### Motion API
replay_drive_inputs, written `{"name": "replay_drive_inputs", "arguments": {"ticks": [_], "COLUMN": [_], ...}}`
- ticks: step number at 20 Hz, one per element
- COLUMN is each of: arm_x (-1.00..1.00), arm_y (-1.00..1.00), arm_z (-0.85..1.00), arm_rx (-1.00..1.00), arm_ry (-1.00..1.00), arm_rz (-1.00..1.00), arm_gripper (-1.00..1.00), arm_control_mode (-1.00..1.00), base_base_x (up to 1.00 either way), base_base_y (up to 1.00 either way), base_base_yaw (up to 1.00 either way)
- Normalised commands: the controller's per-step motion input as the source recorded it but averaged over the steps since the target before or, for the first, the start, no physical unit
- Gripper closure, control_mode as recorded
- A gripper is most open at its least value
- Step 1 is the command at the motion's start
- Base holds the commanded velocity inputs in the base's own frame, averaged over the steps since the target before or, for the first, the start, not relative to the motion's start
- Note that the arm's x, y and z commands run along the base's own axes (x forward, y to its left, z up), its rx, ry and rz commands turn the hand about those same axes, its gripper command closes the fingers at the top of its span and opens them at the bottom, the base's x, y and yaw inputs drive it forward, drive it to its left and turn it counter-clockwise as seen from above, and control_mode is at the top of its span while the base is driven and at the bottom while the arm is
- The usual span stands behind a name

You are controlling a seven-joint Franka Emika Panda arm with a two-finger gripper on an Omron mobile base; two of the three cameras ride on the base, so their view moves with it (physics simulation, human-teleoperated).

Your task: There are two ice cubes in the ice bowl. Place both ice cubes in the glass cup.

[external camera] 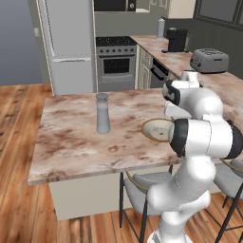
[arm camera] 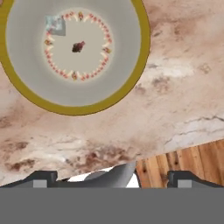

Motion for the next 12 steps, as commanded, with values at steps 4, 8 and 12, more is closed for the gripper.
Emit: {"name": "replay_drive_inputs", "arguments": {"ticks": [4, 8, 12], "arm_x": [0.0, 0.16, 0.1], "arm_y": [-0.01, -0.1, -0.07], "arm_z": [0.01, 0.19, 0.0], "arm_rx": [0.0, 0.0, 0.0], "arm_ry": [-0.03, -0.2, -0.03], "arm_rz": [0.0, 0.0, 0.01], "arm_gripper": [-1.0, -1.0, -1.0], "arm_control_mode": [-1.0, -1.0, -1.0], "base_base_x": [0.0, 0.0, 0.0], "base_base_y": [0.0, 0.0, 0.0], "base_base_yaw": [0.0, 0.0, 0.0]}}
